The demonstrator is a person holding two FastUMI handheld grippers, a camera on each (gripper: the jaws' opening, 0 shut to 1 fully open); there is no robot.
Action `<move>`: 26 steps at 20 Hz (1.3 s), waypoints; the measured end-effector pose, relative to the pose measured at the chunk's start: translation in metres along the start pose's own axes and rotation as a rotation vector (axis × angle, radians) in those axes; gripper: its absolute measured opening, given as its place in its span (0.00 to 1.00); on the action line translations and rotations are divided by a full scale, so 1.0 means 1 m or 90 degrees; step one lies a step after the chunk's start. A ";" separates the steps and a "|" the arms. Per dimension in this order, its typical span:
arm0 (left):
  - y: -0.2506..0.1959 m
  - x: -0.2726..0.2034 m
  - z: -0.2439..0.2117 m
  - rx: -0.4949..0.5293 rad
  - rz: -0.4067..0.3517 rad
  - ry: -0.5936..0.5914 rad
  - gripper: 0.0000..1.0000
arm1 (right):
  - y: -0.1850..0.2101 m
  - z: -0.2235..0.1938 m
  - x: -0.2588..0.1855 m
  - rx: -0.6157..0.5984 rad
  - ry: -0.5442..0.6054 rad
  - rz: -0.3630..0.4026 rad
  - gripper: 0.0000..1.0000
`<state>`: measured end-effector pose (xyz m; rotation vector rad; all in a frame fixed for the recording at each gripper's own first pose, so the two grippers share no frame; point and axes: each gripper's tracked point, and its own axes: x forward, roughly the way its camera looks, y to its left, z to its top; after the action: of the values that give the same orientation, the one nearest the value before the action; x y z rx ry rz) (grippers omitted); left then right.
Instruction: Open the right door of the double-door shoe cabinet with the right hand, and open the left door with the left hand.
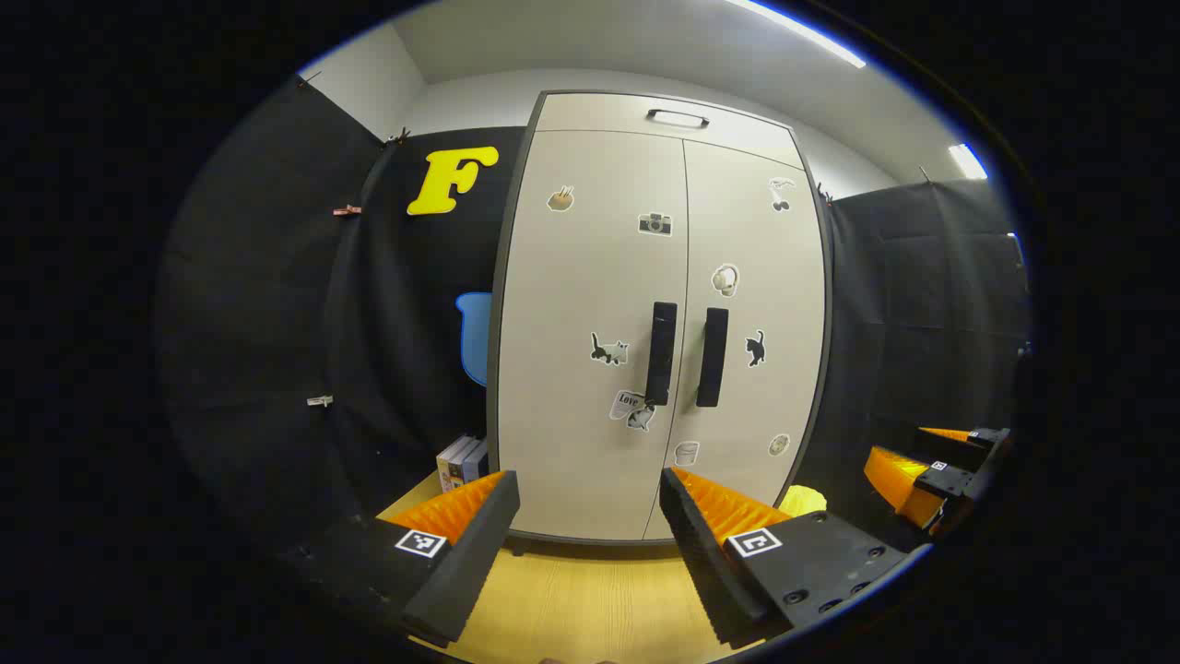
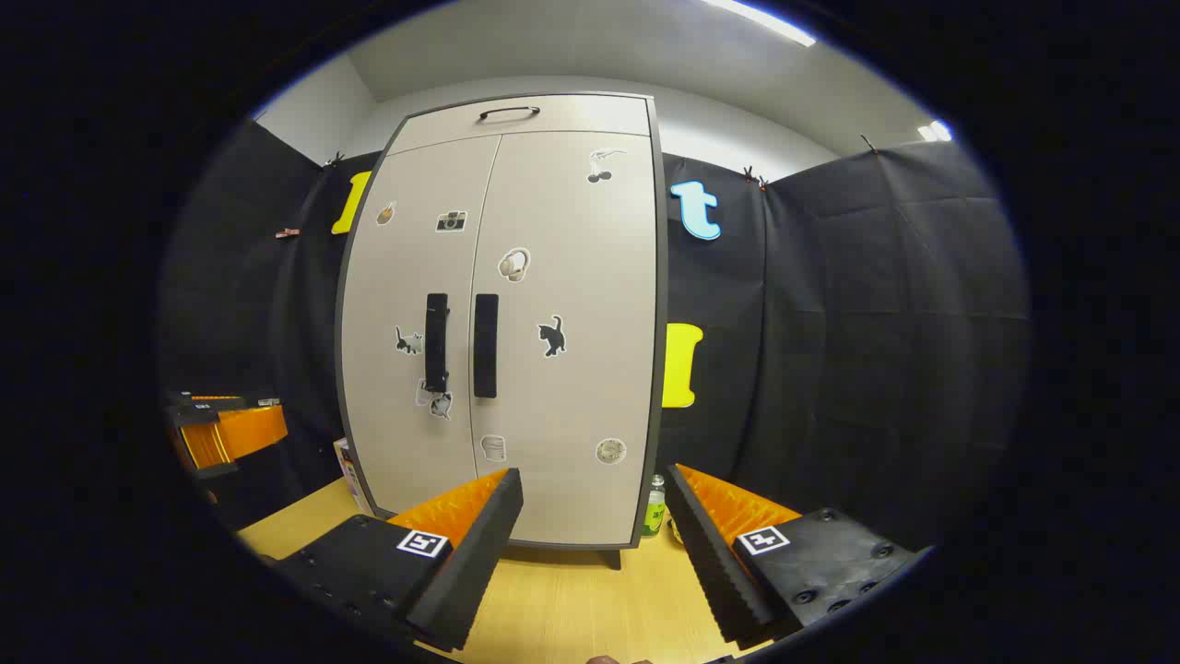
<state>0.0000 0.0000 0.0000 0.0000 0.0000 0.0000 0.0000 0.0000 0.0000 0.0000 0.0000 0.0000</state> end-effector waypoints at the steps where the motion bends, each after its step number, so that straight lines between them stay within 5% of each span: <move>1: 0.003 -0.001 -0.001 0.006 -0.004 -0.002 0.95 | 0.005 -0.002 0.001 0.004 0.007 0.000 0.98; 26: 0.014 -0.001 -0.011 0.034 -0.051 0.009 0.95 | 0.055 0.014 0.040 0.006 0.019 0.001 0.98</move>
<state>-0.0012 0.0143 -0.0113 0.0528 0.0136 -0.0804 0.0397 0.0548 0.0144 0.0101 0.0304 0.0014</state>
